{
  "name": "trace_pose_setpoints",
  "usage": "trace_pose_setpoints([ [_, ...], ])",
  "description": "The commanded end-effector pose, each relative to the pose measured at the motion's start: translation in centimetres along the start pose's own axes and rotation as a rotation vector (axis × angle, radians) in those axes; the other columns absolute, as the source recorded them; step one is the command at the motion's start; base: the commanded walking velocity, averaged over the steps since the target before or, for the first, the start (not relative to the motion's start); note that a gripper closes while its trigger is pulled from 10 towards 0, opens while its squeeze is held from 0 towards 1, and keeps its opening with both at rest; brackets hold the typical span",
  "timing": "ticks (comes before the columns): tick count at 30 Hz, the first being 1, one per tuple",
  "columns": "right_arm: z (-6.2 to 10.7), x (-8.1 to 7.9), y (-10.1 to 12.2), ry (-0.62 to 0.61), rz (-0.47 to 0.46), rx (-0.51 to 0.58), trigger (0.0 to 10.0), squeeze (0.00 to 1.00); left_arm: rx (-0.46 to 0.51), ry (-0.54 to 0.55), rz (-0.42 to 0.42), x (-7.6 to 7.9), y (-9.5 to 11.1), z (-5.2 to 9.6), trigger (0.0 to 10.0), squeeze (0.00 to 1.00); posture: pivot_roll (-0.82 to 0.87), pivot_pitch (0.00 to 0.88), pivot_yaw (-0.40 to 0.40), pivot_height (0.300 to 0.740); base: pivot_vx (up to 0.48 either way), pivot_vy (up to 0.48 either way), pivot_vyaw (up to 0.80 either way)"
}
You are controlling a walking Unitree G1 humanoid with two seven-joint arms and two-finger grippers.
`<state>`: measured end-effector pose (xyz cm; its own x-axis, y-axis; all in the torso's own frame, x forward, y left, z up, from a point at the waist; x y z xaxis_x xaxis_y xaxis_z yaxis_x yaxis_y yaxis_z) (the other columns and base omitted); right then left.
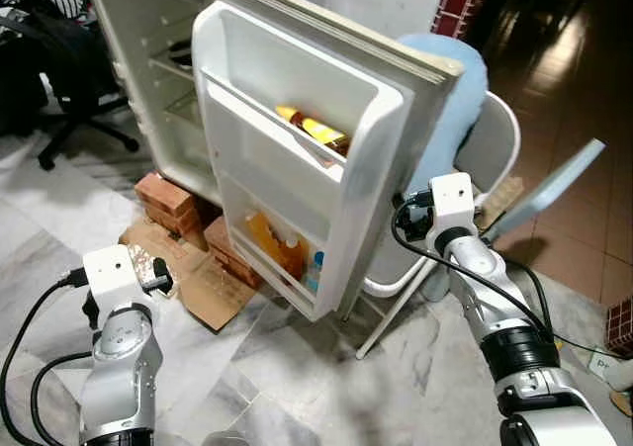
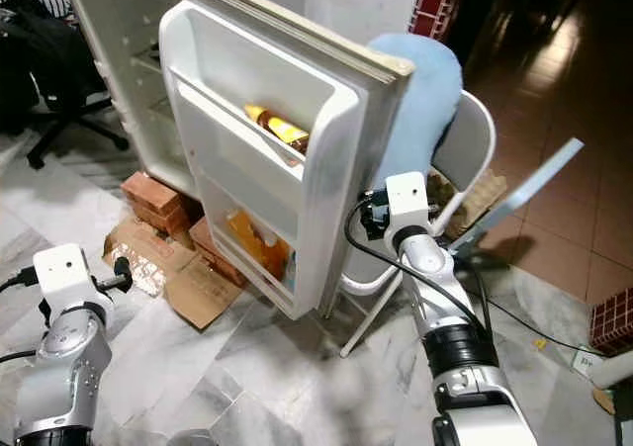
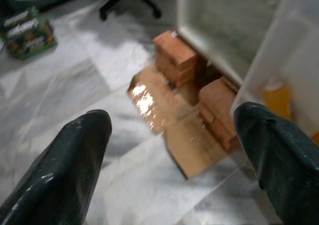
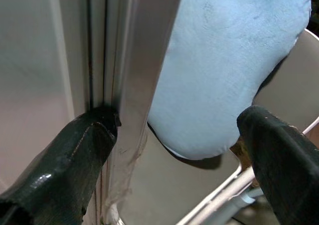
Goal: Restocking fridge
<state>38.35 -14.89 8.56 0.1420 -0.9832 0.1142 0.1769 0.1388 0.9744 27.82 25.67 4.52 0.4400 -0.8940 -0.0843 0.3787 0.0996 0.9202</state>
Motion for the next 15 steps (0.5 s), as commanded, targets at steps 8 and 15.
trace_pose_setpoints([
  [8,-0.1,3.1,2.0,-0.152,-0.009,0.073,10.0,0.00,0.011,-0.027,0.009,0.9,0.1,0.3,10.0,0.00,0.09,0.000,-0.047,0.740,0.353,0.000,0.00],
  [15,-0.3,5.1,2.3,-0.255,0.027,0.076,10.0,0.00,-0.020,-0.007,0.013,0.3,-0.7,0.5,10.0,0.00,0.09,0.000,-0.049,0.740,0.000,0.000,0.00],
])
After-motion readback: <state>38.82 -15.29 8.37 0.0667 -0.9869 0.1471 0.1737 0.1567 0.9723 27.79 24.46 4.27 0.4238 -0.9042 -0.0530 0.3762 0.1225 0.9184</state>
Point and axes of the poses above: a point about 5 cm out from each wrist's last joint towards the gripper, its own z axis pointing back from the gripper into the wrist, its own y axis along the axis of the wrist's last joint, x = y × z, the point moved 5 cm from there along -z, pointing out of the wrist towards the gripper, and after that the axes turned 2 degrees about -z, right-handed, at the moved point
